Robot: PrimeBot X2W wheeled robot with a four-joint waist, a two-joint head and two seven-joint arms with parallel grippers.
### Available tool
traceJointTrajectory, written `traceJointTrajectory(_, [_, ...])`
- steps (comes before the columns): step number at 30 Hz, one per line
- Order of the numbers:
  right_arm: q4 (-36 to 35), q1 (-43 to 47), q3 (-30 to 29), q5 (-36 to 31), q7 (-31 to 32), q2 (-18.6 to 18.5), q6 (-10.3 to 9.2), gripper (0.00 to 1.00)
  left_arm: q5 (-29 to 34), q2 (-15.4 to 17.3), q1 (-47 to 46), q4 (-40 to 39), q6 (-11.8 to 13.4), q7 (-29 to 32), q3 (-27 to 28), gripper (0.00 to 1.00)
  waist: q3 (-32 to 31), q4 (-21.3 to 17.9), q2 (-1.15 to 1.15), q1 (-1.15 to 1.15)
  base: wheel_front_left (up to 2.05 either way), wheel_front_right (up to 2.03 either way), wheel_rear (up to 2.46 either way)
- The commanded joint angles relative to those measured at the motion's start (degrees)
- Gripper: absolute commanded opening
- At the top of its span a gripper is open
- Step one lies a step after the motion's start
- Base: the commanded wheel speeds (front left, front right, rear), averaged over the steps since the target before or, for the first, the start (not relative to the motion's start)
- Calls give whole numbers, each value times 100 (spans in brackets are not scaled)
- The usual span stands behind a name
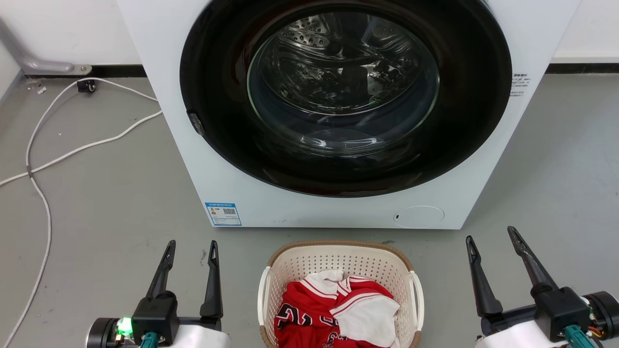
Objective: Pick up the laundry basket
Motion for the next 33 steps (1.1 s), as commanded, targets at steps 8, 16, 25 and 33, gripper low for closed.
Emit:
traceJointTrajectory(8, [31, 63, -7, 52, -14, 17, -3, 100, 80, 4, 62, 14, 63, -27, -10, 100, 4, -2, 0, 0, 0, 0, 0])
traceJointTrajectory(16, [34, 59, 9, 68, -14, 17, -4, 100, 94, 5, 55, -4, 69, -27, -1, 100, 19, 4, 0, 0, 0, 0, 0])
traceJointTrajectory(25, [23, -112, 41, 71, -14, 17, -4, 100, 66, 10, -98, -17, 59, -22, 69, 100, 174, -32, 0, 0, 0, 0, 0])
traceJointTrajectory(33, [416, -775, 259, -138, -14, 17, -4, 100, 50, 116, -755, 283, -155, -21, 121, 100, 798, -120, 0, 0, 0, 0, 0])
